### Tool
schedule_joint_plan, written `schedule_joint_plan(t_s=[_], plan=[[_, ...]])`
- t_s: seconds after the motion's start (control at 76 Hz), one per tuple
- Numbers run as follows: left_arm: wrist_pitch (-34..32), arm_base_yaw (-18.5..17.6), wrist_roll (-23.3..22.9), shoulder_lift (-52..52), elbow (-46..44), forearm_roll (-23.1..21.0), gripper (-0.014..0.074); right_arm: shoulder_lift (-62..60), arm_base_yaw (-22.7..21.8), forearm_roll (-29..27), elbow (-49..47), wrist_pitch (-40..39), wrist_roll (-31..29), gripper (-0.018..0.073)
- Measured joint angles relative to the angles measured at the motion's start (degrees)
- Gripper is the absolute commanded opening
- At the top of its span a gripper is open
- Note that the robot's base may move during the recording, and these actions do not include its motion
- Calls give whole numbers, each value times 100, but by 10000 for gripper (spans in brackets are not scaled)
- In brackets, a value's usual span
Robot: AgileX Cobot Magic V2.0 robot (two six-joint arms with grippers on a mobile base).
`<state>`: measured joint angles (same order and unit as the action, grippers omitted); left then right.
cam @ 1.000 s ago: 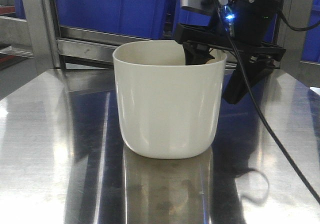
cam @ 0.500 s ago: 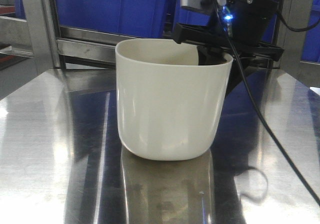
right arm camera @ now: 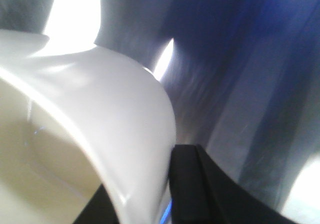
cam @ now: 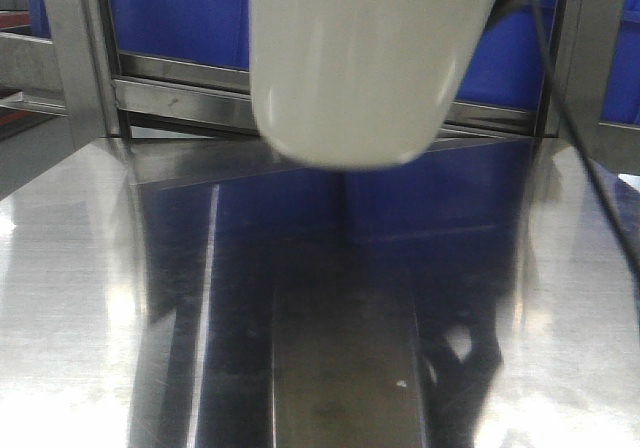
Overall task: Move white bin to right shelf second layer
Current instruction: 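Lift the white bin off the shelf with the right gripper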
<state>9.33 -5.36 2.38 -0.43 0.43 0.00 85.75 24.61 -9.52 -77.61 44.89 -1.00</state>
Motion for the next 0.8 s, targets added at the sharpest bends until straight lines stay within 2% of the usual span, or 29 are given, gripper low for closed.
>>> schedule_joint_plan(t_s=[0.263,0.803], plan=[[0,0,0,0,0,0,85,-1303,-168,112,738,-981,0,49],[0,0,0,0,0,0,85,-4018,-1420,170,3510,-1721,0,49]])
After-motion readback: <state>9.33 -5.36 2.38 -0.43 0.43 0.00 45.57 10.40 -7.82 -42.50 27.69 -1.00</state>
